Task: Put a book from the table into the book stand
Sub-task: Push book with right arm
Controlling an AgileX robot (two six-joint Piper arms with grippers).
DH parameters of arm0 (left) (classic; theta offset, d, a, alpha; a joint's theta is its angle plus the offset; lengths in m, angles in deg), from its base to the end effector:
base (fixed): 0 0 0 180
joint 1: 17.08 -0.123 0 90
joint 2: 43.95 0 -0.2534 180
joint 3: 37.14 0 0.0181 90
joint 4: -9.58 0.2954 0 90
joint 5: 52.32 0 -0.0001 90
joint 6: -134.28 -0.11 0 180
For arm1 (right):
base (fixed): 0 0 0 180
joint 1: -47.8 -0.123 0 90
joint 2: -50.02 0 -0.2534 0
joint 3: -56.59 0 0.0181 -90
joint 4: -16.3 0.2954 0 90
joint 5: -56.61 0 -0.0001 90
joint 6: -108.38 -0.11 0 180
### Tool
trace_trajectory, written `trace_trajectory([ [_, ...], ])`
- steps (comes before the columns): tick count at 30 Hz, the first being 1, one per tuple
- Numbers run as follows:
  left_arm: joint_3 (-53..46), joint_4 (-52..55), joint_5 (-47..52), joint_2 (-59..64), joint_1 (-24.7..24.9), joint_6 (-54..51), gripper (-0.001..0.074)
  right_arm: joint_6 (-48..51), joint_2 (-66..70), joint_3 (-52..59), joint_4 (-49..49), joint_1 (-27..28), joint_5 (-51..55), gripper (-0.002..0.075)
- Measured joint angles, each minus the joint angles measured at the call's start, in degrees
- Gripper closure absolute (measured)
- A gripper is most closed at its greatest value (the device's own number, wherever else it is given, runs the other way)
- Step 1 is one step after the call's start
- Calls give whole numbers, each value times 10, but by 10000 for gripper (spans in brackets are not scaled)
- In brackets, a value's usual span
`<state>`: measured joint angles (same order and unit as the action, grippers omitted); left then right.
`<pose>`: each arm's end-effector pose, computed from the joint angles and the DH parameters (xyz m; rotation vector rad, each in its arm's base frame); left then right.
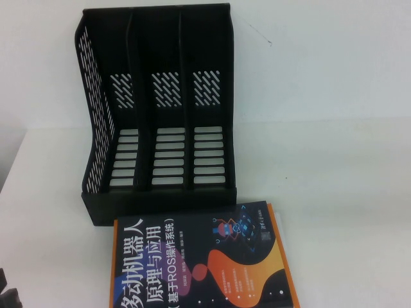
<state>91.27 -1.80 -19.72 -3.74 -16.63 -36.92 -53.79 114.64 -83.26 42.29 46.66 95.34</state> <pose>0.1930 -0.0132 0.2343 -0.2785 2.1564 -0.3042 0.2481 0.0351 0.2124 -0.0828 2.4409 0.3722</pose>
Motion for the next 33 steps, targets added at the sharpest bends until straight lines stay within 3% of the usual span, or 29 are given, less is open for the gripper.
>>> trace_trajectory([
  [7, -16, -16, -37, 0, 0, -1, 738, 0, 75, -15, -10, -118, -86, 725],
  [11, -22, -38, -33, 9, 0, -14, 738, 0, 115, -15, -69, -209, -132, 725],
  [14, -23, -61, -22, 20, 0, -42, 738, 0, 136, -16, -99, -244, -152, 725],
  [33, -24, -115, 53, 34, 0, -101, 738, -49, 145, -16, -113, -250, -196, 725],
])
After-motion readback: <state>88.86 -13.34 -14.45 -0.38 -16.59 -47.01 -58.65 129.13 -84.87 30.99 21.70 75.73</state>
